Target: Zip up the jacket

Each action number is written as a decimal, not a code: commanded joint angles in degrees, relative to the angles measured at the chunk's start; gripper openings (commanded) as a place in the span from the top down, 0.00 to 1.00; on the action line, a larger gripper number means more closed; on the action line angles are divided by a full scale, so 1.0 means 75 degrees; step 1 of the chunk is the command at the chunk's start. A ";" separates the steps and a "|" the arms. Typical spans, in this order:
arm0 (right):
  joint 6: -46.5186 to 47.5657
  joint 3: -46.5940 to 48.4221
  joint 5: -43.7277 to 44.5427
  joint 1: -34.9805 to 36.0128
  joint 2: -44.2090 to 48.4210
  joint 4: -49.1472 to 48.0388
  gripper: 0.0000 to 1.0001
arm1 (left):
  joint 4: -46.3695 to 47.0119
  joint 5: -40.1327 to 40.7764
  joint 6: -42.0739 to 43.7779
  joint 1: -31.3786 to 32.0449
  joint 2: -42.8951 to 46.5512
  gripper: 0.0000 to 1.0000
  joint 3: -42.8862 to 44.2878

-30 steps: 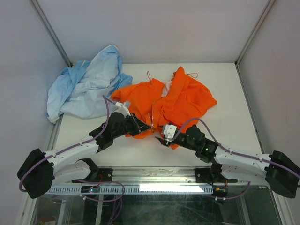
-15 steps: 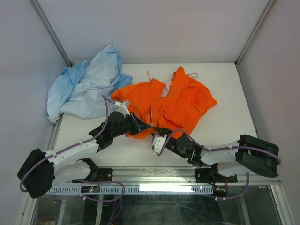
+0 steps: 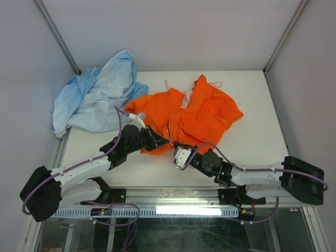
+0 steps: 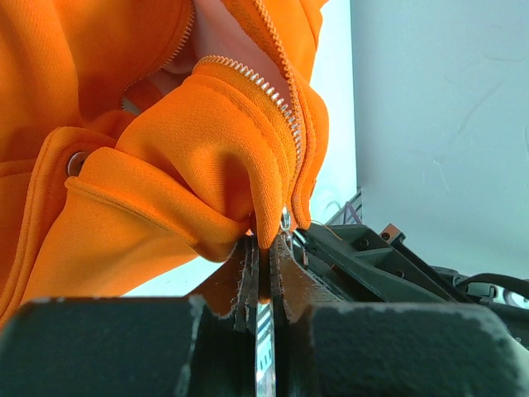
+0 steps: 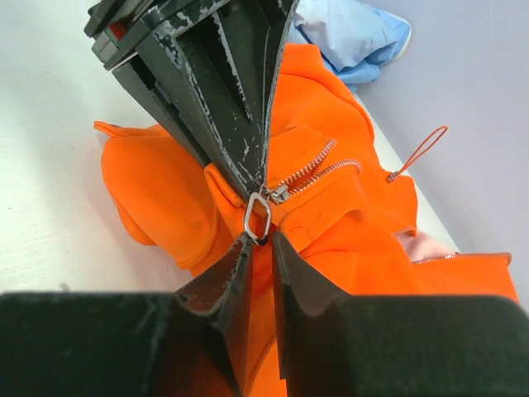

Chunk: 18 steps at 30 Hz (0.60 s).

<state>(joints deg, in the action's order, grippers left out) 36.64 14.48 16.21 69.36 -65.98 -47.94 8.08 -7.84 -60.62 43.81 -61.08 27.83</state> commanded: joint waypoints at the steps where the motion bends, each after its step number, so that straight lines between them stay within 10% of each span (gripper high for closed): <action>1: -0.0264 0.0504 0.0149 -0.0002 0.0508 0.0572 0.82 | -0.0088 0.0011 0.0242 -0.0003 -0.0006 1.00 0.0271; 18: -0.0620 0.1195 0.0106 -0.0013 0.0199 0.1011 0.78 | -0.0223 -0.0190 0.0470 0.0000 -0.0083 1.00 0.0356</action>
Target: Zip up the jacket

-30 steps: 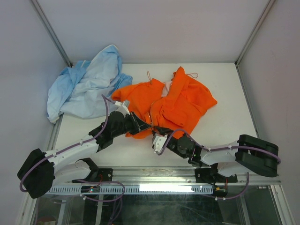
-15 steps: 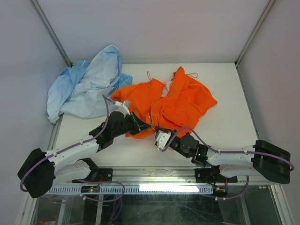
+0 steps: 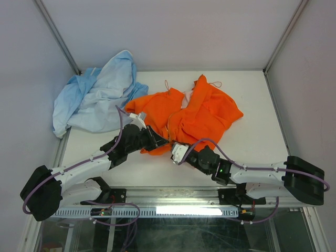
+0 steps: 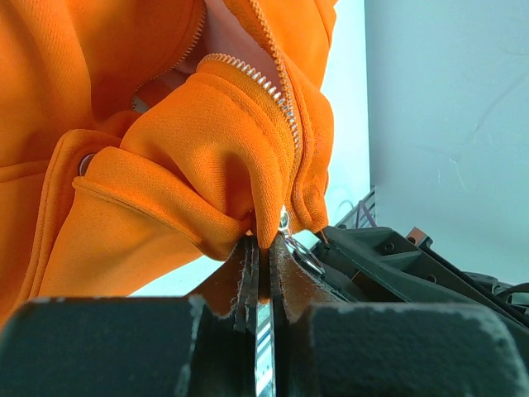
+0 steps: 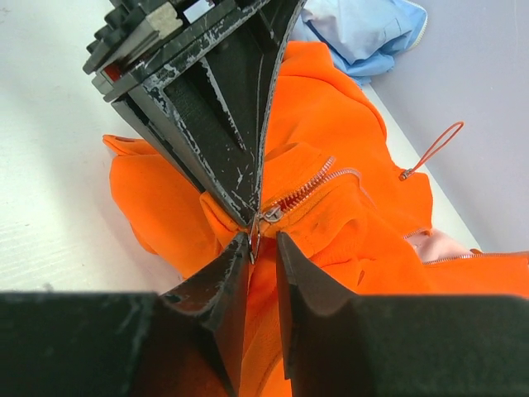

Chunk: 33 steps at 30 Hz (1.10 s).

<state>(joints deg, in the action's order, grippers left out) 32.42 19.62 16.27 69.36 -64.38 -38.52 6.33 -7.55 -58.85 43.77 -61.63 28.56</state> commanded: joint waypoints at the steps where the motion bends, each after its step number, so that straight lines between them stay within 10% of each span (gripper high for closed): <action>1: -0.0053 0.0538 0.0058 -0.0014 -0.0038 -0.0197 0.80 | 0.0004 -0.0248 0.0249 0.0011 -0.0010 1.00 0.0269; 7: -0.0078 0.0803 -0.0104 -0.0085 -0.0139 0.0305 1.00 | -0.0087 -0.0330 0.0369 0.0003 0.0025 1.00 0.0258; 18: -0.0883 0.2935 -0.1169 -0.1341 -0.0516 0.3657 1.00 | -0.1236 -0.0236 0.1144 0.0228 0.0184 1.00 0.0275; 33: -0.2842 0.6042 -0.1336 -0.5897 -0.2400 0.5509 1.00 | -0.3265 0.0838 0.1283 0.0341 0.1541 1.00 0.0008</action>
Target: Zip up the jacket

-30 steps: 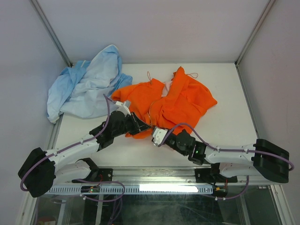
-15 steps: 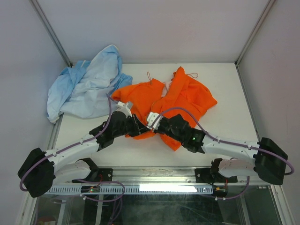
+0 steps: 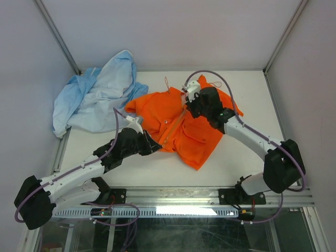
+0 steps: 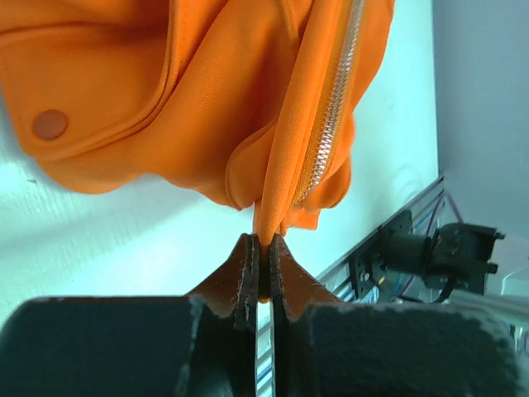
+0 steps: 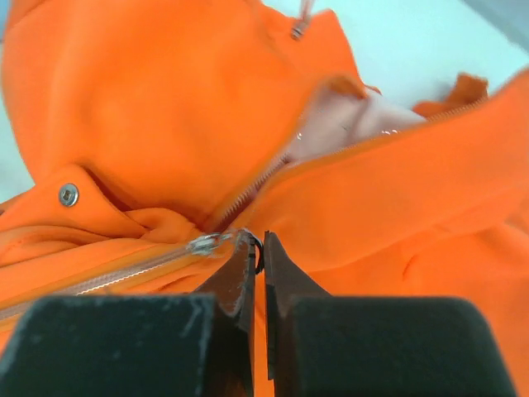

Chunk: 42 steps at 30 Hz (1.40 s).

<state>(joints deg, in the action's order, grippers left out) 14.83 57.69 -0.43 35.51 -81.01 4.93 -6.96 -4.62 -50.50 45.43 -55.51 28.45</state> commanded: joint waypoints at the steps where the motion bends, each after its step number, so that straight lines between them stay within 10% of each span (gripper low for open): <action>1: -0.0569 0.1130 0.0899 -0.1677 -0.0260 -0.0215 1.00 | -0.1682 0.0757 0.0204 0.0119 0.0906 1.00 0.0134; 7: -0.0848 0.1998 0.0328 -0.3119 -0.0338 0.0223 1.00 | -0.2991 0.2054 0.0847 0.0087 0.1353 1.00 0.1246; 14: -0.0925 0.1255 -0.2484 -0.2551 0.0652 0.0354 1.00 | -0.3580 0.2374 0.1150 0.0075 0.1156 1.00 0.1712; 25: -0.2035 0.0139 -0.3199 -0.1045 0.0047 -0.0980 0.61 | -0.3812 0.2145 0.0861 0.0074 0.1216 0.24 0.1963; 34: -0.3012 0.0881 -0.1790 -0.1142 -0.2031 0.0061 0.52 | -0.2305 0.1857 0.1753 0.0061 -0.1133 0.19 0.3399; 42: -0.4662 -0.2190 -0.0665 -0.1067 -0.0874 0.0428 0.49 | -0.1000 0.1152 0.1386 0.0060 -0.3092 0.26 0.2674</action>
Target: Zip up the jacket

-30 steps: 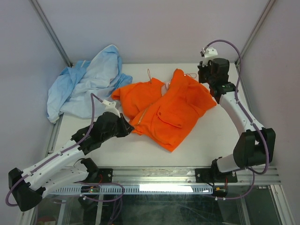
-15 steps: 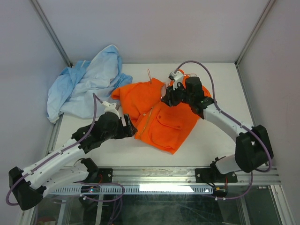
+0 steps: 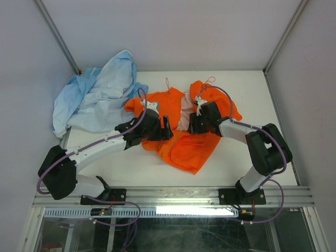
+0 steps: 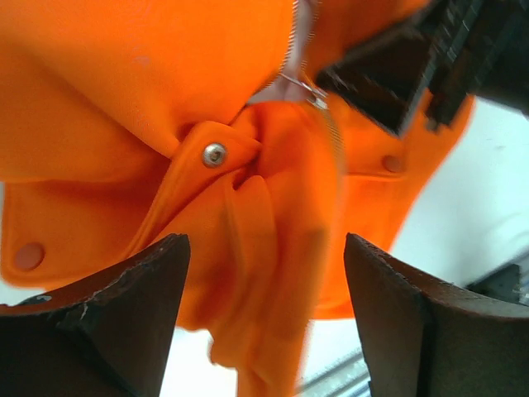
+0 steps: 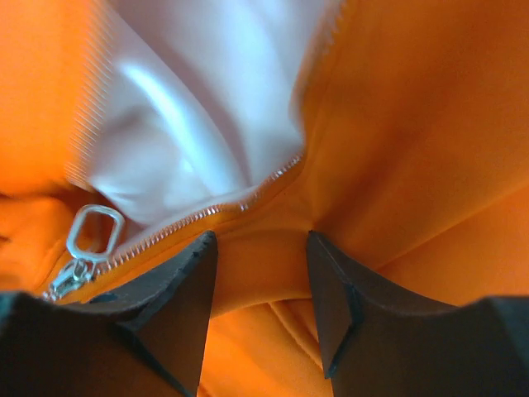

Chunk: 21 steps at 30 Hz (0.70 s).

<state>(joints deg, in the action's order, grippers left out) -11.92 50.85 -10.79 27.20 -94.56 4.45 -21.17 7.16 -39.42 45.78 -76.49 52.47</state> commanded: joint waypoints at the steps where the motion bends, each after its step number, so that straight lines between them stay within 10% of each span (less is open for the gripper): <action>1: -0.1276 -0.1633 0.0824 0.0133 0.1232 0.0502 0.48 | 0.1099 -0.0521 -0.0195 0.0013 -0.0336 0.27 -0.0776; 8: -0.1662 -0.2583 0.0370 0.0916 0.2868 0.0451 0.47 | 0.1931 -0.1158 -0.0703 0.0017 -0.0501 0.33 -0.2083; 21: -0.1320 -0.0759 -0.1275 0.1269 0.2774 -0.0228 0.46 | 0.1000 0.1667 0.0438 -0.0636 0.0551 0.29 -0.1588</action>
<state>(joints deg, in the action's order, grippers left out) -21.98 40.14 -14.52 34.87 -71.68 6.11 -11.64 12.43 -40.49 41.93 -75.53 35.18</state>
